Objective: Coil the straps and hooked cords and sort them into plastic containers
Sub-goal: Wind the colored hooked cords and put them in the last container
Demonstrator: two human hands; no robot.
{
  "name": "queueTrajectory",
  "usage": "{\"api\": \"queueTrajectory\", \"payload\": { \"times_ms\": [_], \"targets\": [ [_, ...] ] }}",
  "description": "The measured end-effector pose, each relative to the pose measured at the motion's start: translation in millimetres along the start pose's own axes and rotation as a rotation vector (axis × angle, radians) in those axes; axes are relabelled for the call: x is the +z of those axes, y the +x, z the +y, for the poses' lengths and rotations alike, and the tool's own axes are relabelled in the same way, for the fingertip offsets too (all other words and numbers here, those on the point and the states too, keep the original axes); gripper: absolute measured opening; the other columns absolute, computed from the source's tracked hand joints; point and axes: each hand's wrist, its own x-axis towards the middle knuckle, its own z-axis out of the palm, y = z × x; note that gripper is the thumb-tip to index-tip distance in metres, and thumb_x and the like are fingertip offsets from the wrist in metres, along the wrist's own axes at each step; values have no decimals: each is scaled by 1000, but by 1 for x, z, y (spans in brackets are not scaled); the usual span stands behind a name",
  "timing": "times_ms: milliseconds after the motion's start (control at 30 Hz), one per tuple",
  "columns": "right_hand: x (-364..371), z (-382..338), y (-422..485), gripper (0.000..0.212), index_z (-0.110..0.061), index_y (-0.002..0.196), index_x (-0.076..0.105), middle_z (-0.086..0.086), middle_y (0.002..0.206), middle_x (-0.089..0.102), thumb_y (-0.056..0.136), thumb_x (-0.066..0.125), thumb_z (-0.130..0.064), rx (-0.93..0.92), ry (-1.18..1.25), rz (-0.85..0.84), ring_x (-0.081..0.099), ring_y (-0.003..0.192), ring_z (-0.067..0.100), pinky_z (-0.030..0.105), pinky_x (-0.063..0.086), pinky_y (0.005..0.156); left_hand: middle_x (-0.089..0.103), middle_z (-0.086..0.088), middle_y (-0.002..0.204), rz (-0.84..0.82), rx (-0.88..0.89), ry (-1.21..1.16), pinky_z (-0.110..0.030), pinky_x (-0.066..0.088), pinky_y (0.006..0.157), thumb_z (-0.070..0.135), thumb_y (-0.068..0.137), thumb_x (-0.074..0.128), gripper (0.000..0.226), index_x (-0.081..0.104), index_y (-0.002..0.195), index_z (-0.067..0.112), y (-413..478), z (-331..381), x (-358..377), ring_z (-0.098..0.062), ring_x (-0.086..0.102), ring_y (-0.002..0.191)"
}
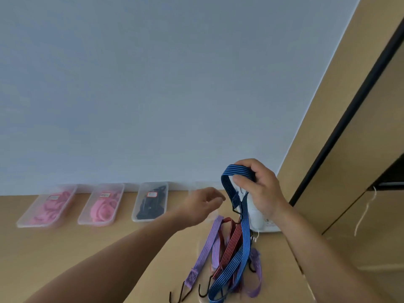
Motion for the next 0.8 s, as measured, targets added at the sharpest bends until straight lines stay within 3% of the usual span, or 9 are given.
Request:
{"api": "queueTrajectory", "payload": {
  "times_ms": [67, 167, 267, 400, 467, 533, 600, 700, 800],
  "targets": [
    [-1, -6, 1, 14, -26, 91, 68, 0, 85, 68, 77, 66, -22, -2, 79, 40, 60, 81, 14, 32, 48, 77, 68, 7, 112, -48, 0, -79, -25, 51, 88, 29, 97, 58, 18, 65, 112, 23, -4, 3, -2, -11, 63, 103],
    [1, -13, 3, 12, -27, 87, 69, -3, 79, 64, 78, 65, -20, -8, 133, 54, 57, 77, 15, 34, 46, 76, 68, 4, 120, -180, -8, -295, -25, 48, 94, 22, 89, 65, 38, 56, 126, 26, -8, 12, -8, -9, 62, 111],
    [7, -21, 7, 12, -30, 87, 69, -3, 77, 63, 77, 65, -23, -38, 101, 54, 56, 75, 13, 31, 46, 71, 72, -8, 110, -298, -6, -240, -23, 47, 81, 20, 89, 63, 31, 62, 120, 21, -12, 21, -13, -10, 66, 93],
    [4, -28, 10, 12, -28, 89, 67, 1, 72, 60, 77, 65, -29, -39, -16, 95, 52, 67, 11, 29, 43, 64, 59, 2, 74, -155, 34, -89, -20, 47, 65, 19, 102, 45, 20, 61, 113, 17, -18, 26, -28, -10, 59, 66],
    [-2, -27, 13, 13, -30, 93, 65, -12, 65, 56, 82, 69, -35, 13, -118, 45, 50, 61, 9, 28, 42, 61, 51, 17, 68, -25, 73, -10, -12, 40, 58, 20, 104, 42, 22, 60, 116, 20, -20, 32, -41, 4, 51, 57],
    [-3, -28, 16, 16, -31, 101, 65, -12, 71, 59, 87, 71, -37, 60, -186, 2, 57, 68, 12, 34, 49, 68, 52, 25, 66, 24, 130, 23, -7, 37, 57, 21, 100, 44, 22, 58, 117, 23, -21, 46, -54, 11, 51, 58],
    [2, -31, 17, 19, -31, 107, 65, -9, 75, 62, 88, 71, -33, 42, -160, -12, 60, 73, 14, 33, 51, 74, 53, 18, 73, 10, 142, 1, -13, 37, 62, 28, 86, 45, 30, 57, 114, 26, -21, 60, -64, 3, 49, 63],
    [18, -37, 17, 7, -34, 98, 68, -8, 67, 62, 92, 66, -32, -23, -150, -75, 56, 63, 5, 17, 45, 62, 50, -4, 83, -21, 136, -273, -28, 34, 64, 27, 69, 42, 48, 61, 113, 20, -21, 74, -69, -14, 41, 68],
    [27, -36, 17, 8, -35, 98, 66, -10, 68, 61, 96, 58, -33, -22, -162, -2, 52, 58, 2, 13, 42, 58, 47, -8, 75, -32, 133, -736, -28, 32, 58, 17, 63, 42, 55, 67, 112, 7, -21, 74, -76, -17, 40, 61]
  ]
}}
